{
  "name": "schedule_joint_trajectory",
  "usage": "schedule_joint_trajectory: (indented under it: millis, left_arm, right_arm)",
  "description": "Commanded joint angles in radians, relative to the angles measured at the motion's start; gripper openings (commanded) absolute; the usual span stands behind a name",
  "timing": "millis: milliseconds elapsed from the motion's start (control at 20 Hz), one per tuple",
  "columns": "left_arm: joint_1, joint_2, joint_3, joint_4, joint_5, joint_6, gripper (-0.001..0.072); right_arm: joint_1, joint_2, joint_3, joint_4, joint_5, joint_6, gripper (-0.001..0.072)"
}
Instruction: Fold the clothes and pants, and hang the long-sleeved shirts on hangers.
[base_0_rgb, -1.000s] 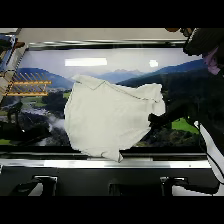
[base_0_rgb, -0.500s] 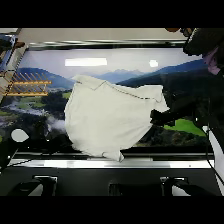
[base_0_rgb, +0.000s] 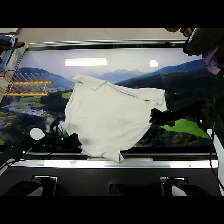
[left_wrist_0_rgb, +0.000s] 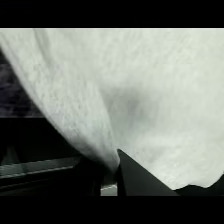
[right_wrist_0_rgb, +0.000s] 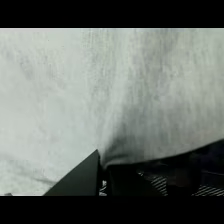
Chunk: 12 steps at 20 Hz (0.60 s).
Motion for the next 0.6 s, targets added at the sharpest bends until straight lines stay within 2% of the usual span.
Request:
schedule_joint_trajectory:
  millis: [0,200,350,550]
  left_arm:
    - [0.005,0.021,0.104,-0.041,-0.005,0.025,0.0015]
    - [0.134,0.138,0.439,0.012,-0.107,0.023,0.0014]
    - [0.269,0.238,0.777,0.147,-0.210,-0.023,0.0014]
    - [0.439,0.349,1.162,0.272,-0.260,-0.062,0.0015]
  right_arm:
    - [0.001,0.096,0.016,0.011,-0.001,-0.020,0.0035]
    - [0.001,0.256,0.188,0.010,-0.039,-0.089,0.0035]
    - [0.001,0.375,0.401,0.011,-0.121,-0.089,0.0036]
    - [0.001,0.526,0.690,0.034,-0.230,0.006,0.0036]
